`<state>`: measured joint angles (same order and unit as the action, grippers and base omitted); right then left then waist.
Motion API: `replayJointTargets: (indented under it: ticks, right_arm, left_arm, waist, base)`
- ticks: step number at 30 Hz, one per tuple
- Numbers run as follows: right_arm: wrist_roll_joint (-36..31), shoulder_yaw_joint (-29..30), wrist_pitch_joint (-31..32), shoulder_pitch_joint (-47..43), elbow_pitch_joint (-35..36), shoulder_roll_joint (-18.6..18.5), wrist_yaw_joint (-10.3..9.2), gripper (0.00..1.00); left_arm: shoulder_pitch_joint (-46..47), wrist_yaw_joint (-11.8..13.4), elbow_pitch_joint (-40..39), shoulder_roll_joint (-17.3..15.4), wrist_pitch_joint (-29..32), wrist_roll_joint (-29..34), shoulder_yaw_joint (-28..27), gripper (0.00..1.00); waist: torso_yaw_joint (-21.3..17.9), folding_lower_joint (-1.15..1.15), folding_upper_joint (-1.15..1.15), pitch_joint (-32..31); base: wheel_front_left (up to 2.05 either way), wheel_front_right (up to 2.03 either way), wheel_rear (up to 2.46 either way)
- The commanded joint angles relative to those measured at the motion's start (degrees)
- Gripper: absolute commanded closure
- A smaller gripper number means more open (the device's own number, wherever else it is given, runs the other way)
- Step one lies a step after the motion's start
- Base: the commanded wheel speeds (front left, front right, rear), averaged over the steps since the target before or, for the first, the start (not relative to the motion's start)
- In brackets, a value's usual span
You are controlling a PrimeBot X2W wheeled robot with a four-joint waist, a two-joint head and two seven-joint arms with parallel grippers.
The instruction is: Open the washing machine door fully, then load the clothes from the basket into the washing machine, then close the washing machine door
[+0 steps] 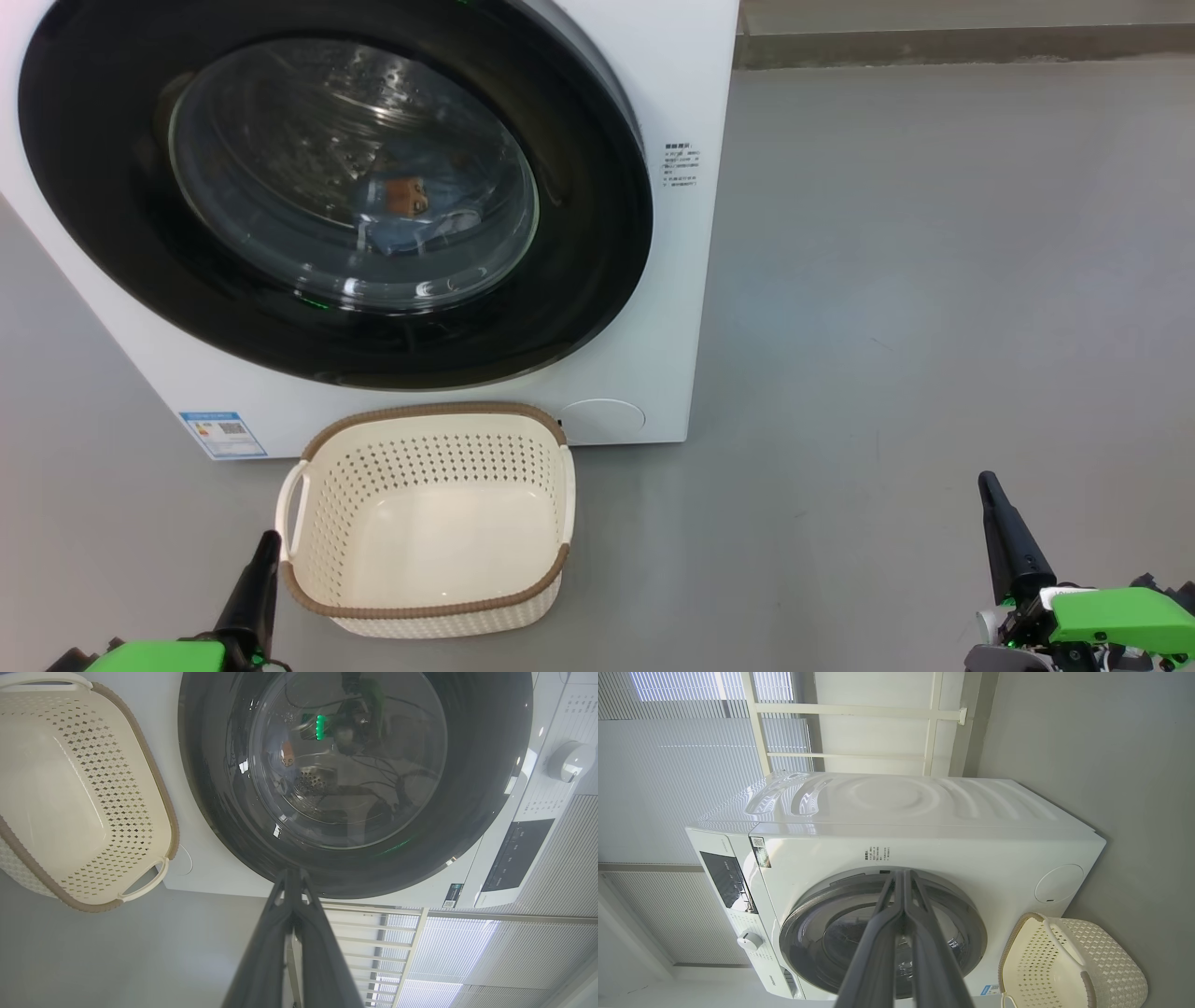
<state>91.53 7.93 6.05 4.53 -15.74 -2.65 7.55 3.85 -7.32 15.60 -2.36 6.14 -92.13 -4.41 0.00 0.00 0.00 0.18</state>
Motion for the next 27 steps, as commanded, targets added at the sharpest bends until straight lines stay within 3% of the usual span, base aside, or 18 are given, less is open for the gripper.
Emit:
replayJointTargets:
  ticks: [1,27]
  right_arm:
    - [0.58,-1.34,0.49,1.66,1.71,-0.23,-0.06,1.00]
    - [0.58,-1.34,0.49,1.66,1.71,-0.23,-0.06,1.00]
  left_arm:
    - [2.33,-0.17,-1.55,-0.62,0.29,-0.10,-2.03,1.00]
    - [2.34,-0.17,-1.55,-0.59,0.33,-0.06,-2.08,1.00]
  waist:
    - [0.00,0.00,0.00,0.00]
    - [0.00,0.00,0.00,0.00]
  base:
    - [0.00,0.00,0.00]
    - [0.00,0.00,0.00]
